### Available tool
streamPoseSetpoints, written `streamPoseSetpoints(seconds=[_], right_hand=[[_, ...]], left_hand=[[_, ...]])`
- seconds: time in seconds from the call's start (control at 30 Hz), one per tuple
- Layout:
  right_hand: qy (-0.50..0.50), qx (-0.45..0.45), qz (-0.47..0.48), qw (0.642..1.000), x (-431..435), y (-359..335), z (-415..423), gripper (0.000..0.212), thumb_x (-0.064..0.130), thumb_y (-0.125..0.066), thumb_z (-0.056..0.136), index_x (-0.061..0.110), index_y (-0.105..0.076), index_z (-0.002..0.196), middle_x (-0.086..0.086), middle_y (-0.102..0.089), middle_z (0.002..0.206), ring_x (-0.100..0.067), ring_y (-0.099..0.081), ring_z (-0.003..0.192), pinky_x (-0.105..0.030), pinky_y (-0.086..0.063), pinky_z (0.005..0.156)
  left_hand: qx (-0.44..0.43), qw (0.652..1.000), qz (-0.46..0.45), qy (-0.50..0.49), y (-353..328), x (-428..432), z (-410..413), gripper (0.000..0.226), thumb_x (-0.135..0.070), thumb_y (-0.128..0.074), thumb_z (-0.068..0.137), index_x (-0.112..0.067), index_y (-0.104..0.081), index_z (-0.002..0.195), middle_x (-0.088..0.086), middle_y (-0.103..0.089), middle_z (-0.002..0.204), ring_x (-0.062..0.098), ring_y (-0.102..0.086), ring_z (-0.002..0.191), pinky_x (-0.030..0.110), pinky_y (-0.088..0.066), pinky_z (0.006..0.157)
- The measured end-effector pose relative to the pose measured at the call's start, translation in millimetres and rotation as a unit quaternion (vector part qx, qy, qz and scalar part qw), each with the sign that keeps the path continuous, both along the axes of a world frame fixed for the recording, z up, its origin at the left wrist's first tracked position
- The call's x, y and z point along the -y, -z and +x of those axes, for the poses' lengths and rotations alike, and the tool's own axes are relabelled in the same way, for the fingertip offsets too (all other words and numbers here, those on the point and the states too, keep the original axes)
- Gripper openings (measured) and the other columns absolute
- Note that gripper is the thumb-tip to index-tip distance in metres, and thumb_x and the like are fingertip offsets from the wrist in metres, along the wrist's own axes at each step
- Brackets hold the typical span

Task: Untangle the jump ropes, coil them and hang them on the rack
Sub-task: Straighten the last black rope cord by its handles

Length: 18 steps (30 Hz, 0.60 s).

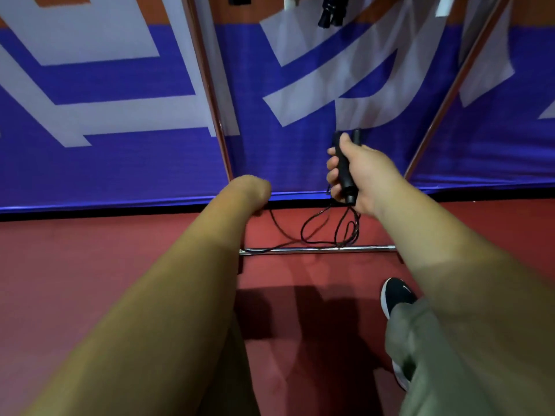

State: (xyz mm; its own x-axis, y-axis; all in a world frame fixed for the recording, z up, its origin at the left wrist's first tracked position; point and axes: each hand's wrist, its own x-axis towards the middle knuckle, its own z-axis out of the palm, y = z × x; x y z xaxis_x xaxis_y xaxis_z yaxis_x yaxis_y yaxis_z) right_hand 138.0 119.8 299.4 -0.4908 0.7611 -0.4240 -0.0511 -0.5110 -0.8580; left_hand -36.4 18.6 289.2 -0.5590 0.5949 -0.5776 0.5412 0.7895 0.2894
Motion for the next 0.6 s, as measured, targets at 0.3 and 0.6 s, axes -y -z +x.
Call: streamPoseSetpoints(seconds=[0.3,0.6], right_hand=[[-0.193,-0.042,-0.023,0.98,-2,-23,3,0.009,0.033,-0.067,0.1,0.025,-0.064,0.103,0.012,-0.04,0.062,-0.004,-0.036,0.046,-0.019,-0.025,0.041],[-0.083,-0.139,-0.023,0.987,-8,-21,6,0.011,0.033,-0.062,0.102,0.03,-0.07,0.109,0.01,-0.037,0.061,-0.006,-0.034,0.048,-0.021,-0.026,0.045]], left_hand=[[0.199,0.912,0.348,0.089,14,-30,16,0.053,-0.027,-0.076,0.095,-0.03,-0.057,0.145,-0.006,-0.066,0.137,0.007,-0.063,0.12,0.028,-0.047,0.105],[0.061,0.976,0.061,0.199,38,-29,15,0.017,-0.028,-0.067,0.093,-0.016,-0.073,0.084,-0.002,-0.079,0.083,0.018,-0.068,0.072,0.035,-0.058,0.083]])
